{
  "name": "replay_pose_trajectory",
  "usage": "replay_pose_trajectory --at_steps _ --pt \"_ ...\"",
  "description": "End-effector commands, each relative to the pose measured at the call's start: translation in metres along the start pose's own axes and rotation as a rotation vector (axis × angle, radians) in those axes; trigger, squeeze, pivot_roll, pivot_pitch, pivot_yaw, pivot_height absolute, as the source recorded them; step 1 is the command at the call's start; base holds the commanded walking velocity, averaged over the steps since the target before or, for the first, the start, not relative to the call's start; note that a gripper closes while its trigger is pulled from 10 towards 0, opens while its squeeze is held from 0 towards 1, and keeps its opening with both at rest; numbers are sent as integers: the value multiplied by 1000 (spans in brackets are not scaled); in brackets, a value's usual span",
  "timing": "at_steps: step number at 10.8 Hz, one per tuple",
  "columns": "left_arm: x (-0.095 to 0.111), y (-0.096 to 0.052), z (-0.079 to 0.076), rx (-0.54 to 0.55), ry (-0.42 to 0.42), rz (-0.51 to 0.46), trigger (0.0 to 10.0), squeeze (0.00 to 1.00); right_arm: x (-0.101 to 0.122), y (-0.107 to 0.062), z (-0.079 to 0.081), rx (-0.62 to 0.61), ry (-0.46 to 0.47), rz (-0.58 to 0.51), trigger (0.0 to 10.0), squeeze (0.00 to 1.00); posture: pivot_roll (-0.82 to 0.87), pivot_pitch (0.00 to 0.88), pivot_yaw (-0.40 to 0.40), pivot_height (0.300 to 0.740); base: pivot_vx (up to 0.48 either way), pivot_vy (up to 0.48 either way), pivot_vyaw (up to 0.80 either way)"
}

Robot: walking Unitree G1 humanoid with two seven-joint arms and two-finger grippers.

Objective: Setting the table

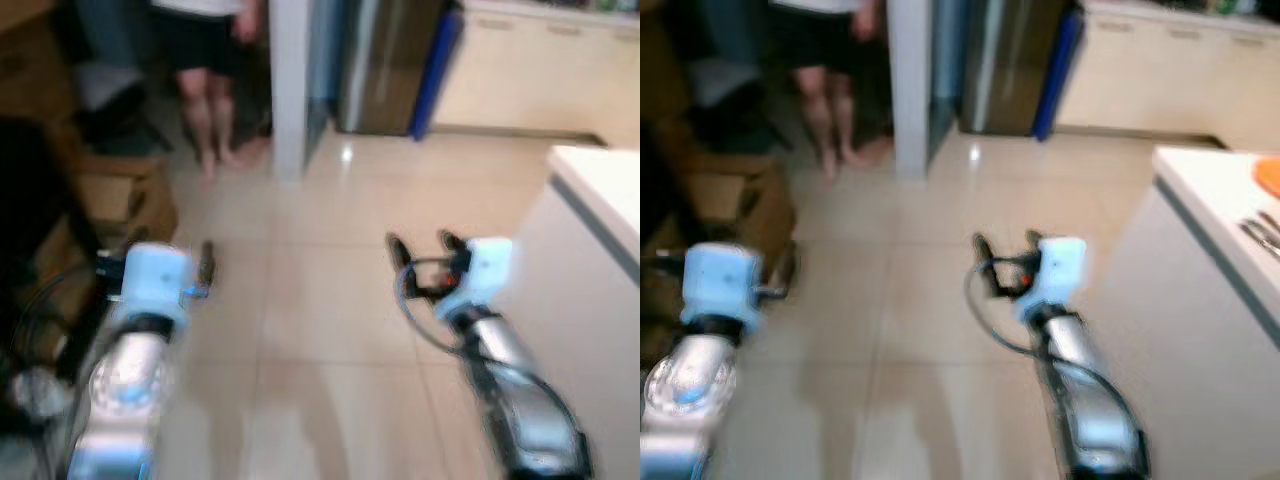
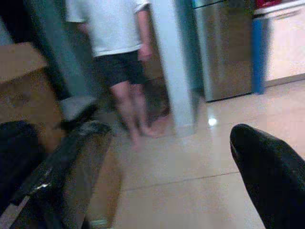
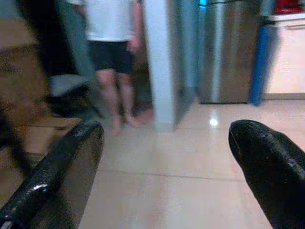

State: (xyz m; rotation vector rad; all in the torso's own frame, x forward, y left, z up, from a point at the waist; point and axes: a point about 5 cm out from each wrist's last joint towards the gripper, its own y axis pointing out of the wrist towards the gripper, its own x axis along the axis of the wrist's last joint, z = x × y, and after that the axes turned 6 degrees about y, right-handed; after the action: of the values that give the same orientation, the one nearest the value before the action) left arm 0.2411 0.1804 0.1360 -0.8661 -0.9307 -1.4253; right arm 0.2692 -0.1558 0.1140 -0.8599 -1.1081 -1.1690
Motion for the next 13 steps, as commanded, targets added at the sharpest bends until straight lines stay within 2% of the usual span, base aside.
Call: replay_pose_trajectory --at_steps 1,3,6,8,11,13 --pt "0 -2 8 19 31 1 10000 0 4 5 8 29 8 -20 10000 0 108 0 -45 740 379 0 0" --pt "-1 2 15 37 26 7 10000 0 5 8 17 49 1 -18 10000 0 91 0 -38 740 386 0 0" --pt "2 0 9 5 30 -2 10000 0 3 7 10 23 2 -10 10000 0 103 0 -34 740 385 0 0" --pt "-1 3 14 14 26 6 10000 0 4 5 17 38 -4 -13 10000 0 79 0 -23 740 388 0 -653" --pt "1 1 9 -4 34 3 10000 0 5 3 13 35 -5 -14 10000 0 91 0 -29 740 387 0 -800" --pt "3 2 17 3 47 -7 10000 0 10 5 19 49 -7 -32 10000 0 90 0 -27 740 386 0 -800"
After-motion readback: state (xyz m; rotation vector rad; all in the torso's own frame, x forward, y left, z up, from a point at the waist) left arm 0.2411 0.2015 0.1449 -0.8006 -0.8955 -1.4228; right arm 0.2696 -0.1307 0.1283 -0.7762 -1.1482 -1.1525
